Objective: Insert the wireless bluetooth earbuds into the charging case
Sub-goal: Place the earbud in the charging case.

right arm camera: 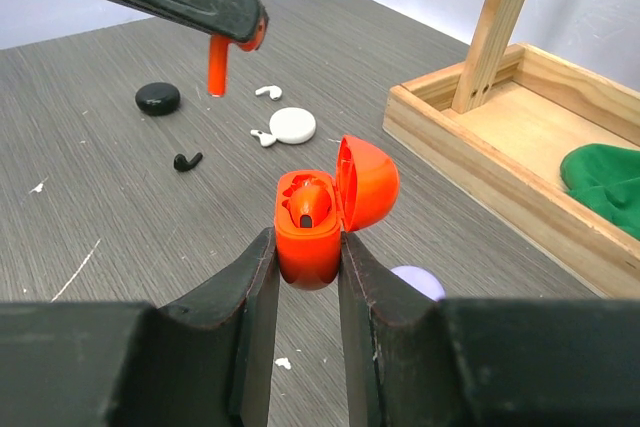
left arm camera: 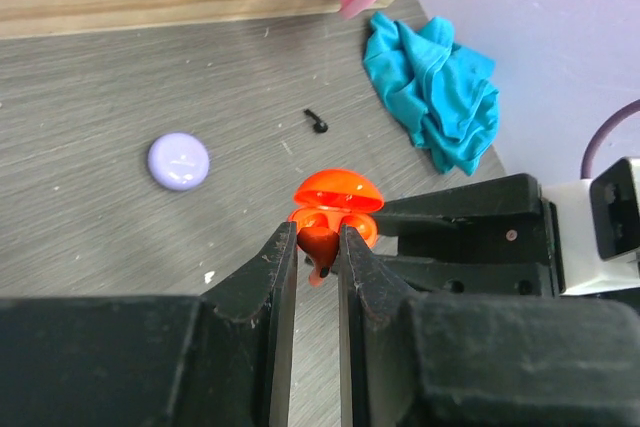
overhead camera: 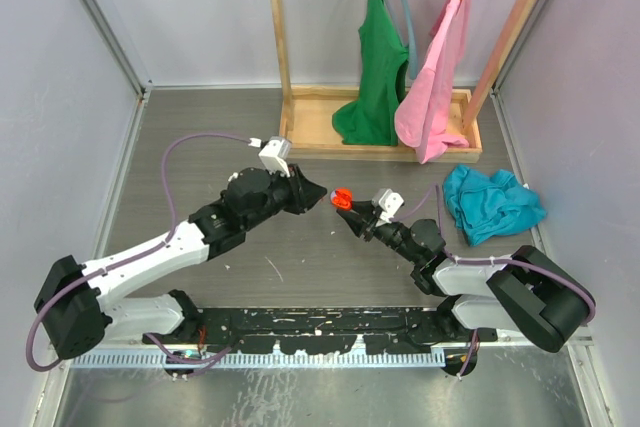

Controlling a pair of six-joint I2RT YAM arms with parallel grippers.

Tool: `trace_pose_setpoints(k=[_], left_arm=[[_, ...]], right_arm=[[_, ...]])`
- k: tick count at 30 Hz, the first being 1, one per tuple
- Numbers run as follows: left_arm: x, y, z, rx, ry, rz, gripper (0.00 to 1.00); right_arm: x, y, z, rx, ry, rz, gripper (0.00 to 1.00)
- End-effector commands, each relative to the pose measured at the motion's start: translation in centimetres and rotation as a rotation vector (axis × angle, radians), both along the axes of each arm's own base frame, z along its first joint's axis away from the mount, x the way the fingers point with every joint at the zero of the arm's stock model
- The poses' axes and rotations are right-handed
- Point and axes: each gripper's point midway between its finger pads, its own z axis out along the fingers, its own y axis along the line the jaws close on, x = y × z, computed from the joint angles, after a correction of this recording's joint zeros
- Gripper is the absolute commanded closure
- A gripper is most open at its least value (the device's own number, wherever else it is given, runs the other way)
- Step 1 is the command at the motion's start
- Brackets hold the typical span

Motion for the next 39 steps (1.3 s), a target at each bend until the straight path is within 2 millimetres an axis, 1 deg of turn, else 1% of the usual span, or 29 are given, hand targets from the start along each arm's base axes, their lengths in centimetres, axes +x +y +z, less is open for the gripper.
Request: trace_pose_setpoints(k=[1,9,14,15,18,25,34,39], left_arm=[[1.1,-1.4,4.0,-0.161,-0.109,0.036,0.88],[1.6,-2.7,2.9,-0.187,-0.100,0.039,0.88],[1.6,-3.3,2.8,-0.194,-0.100,0.034,0.88],[1.8,-3.6,1.9,-0.177,-0.087,0.036,0.88],[1.7,-3.9,1.3,-0.173,-0.081,0.038,0.88],[1.2,-3.9,0.6,-0.167,-0.077,0.051,0.88],[0.8,-3.7,0.3,-0.148,-0.081,0.063,0.88],[0.7,-3.4,-0.3,-0.120,-0.075,0.082,0.85]], right_arm=[[-0.2,0.4,2.7,0.070,-0.074,0.021,0.99],[-0.4,0.4,3.0,0.083,-0.078,0.028,0.99],[-0.4,0.3,3.2,0.091,-0.082,0.026,0.99],[-0.5,0.2,3.2,0.092,-0.083,0.026,0.99],[-0.5,0.1,3.2,0.096,-0.083,0.021,0.99],[-0.4,0.0,3.3,0.101,-0.083,0.012,0.99],[-0.4,-0.1,3.4,0.104,-0.084,0.010,0.99],[-0.5,-0.1,3.4,0.105,-0.084,0.012,0.99]])
